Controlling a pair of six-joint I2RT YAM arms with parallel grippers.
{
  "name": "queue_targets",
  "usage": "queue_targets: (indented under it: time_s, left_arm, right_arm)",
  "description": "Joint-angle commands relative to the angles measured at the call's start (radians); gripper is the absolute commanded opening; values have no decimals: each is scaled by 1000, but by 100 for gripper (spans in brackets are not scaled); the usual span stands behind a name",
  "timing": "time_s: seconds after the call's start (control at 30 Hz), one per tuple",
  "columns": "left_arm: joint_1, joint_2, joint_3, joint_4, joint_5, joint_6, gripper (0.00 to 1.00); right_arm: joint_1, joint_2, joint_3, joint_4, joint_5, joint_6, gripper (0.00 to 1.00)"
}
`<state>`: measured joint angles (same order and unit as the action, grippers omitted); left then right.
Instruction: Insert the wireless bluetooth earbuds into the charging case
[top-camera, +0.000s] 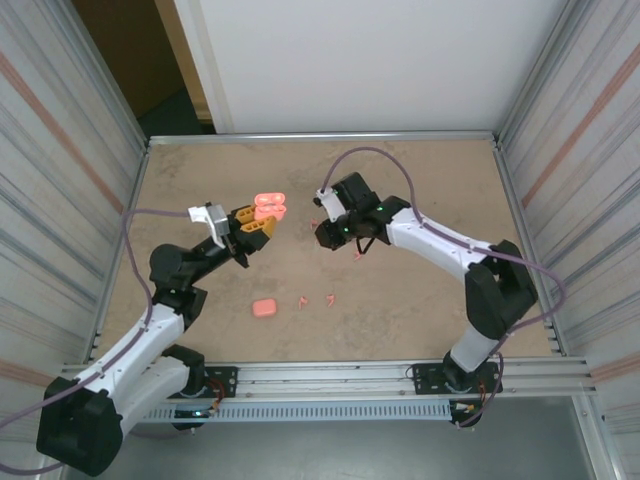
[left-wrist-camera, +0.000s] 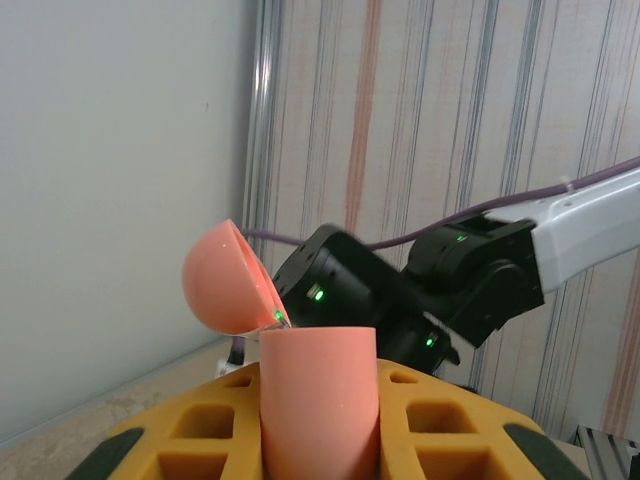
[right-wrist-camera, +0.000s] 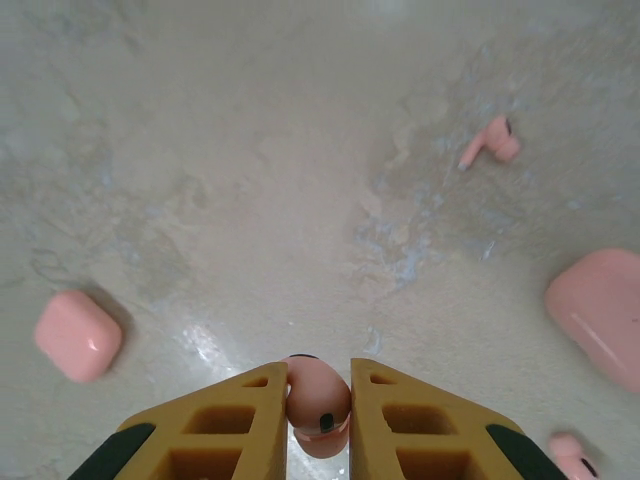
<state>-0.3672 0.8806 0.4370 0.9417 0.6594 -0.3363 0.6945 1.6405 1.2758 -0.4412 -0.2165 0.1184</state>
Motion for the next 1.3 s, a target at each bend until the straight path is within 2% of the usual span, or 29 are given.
queue_targets:
  time_s: [0.0,0.33,0.6,1.27]
  left_arm:
    - [-5,13,-7,66,-5,-4,0]
    - [-6,57,-9,98,3,-17,0]
    - [-6,69,-11,109,8,-22,0]
    - [-7,94,3,114,16,-30,0]
  right_arm:
    - [9,-82,-18,14,41,-16,19]
    - [23,-272,-33,91,81,-42,18]
    - [37,-368,-22,143,90,-78,18]
    - [90,-393,67,205,102,-170,19]
